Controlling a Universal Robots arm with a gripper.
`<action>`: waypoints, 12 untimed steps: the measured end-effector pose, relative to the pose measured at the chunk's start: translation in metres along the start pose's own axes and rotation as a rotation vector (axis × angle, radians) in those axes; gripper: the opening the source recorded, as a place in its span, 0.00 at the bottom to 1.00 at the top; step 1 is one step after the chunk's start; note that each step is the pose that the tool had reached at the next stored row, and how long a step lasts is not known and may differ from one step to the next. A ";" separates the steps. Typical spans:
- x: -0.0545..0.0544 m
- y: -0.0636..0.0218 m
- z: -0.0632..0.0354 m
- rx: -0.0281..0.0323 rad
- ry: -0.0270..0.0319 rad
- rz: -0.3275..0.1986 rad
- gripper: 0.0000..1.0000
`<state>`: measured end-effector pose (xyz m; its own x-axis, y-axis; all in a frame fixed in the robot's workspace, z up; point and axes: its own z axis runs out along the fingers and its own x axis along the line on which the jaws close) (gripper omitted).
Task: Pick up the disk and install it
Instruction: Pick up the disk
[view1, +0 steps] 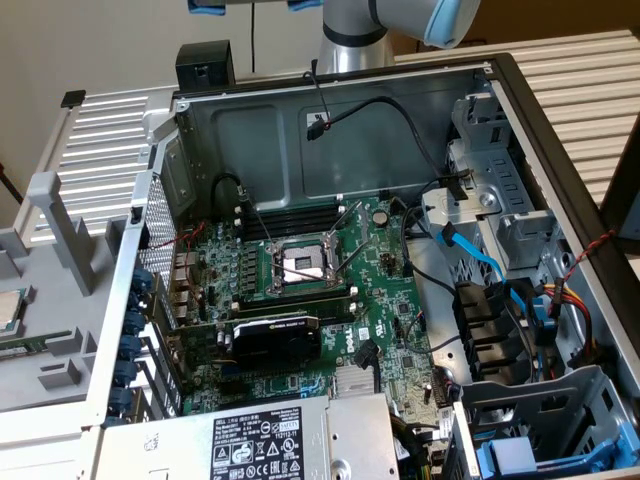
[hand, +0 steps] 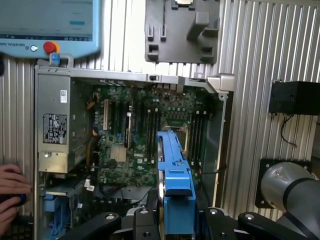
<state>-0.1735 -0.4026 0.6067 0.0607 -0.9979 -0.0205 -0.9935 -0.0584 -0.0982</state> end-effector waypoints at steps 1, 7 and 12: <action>0.002 -0.0014 0.0001 0.0010 0.0000 0.000 0.37; 0.014 -0.0111 0.0008 0.0078 0.0003 0.000 0.37; 0.022 -0.0188 0.0014 0.0153 0.0007 0.000 0.37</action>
<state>-0.1533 -0.4235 0.6067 0.0610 -0.9979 -0.0198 -0.9918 -0.0584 -0.1134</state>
